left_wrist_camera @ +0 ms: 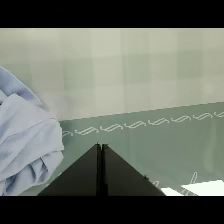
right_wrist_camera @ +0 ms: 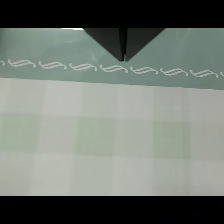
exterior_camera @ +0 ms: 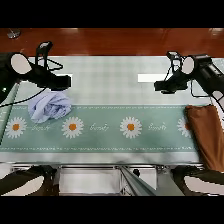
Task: Fold the shirts.
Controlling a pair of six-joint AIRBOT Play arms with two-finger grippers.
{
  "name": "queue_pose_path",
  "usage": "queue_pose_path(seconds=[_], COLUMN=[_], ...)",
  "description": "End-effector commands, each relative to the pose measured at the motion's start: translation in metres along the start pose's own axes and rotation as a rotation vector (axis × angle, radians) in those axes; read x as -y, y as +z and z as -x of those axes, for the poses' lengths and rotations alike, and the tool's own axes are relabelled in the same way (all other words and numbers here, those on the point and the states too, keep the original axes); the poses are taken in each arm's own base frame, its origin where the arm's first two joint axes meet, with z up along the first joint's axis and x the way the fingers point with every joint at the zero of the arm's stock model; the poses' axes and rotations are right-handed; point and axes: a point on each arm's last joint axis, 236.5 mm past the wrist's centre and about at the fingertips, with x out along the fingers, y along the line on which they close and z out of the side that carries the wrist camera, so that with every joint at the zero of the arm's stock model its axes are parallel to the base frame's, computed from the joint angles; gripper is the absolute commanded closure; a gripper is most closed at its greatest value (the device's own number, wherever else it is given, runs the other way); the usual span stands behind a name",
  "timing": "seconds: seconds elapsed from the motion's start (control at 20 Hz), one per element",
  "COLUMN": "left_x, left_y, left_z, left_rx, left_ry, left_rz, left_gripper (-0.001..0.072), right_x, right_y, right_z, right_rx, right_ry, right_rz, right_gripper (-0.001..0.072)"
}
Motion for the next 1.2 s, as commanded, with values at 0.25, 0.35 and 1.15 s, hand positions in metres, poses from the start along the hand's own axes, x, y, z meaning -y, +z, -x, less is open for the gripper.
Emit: queue_pose_path(seconds=[0.25, 0.35, 1.15], left_x=[0.000, 0.000, -0.060], left_y=[0.000, 0.000, 0.022], left_z=[0.000, 0.000, 0.025], left_rx=[0.001, 0.001, 0.040], left_ry=[0.001, 0.001, 0.209], left_rz=[0.000, 0.000, -0.059], left_gripper=[0.0665, 0.0665, 0.0003], right_x=[0.000, 0.000, 0.033], right_y=[0.000, 0.000, -0.037], right_z=[0.000, 0.000, 0.007], right_rx=[-0.001, -0.001, -0.162], right_ry=[0.000, 0.000, -0.124], right_rz=[0.001, 0.001, 0.157], right_gripper=[0.0692, 0.0692, 0.0089])
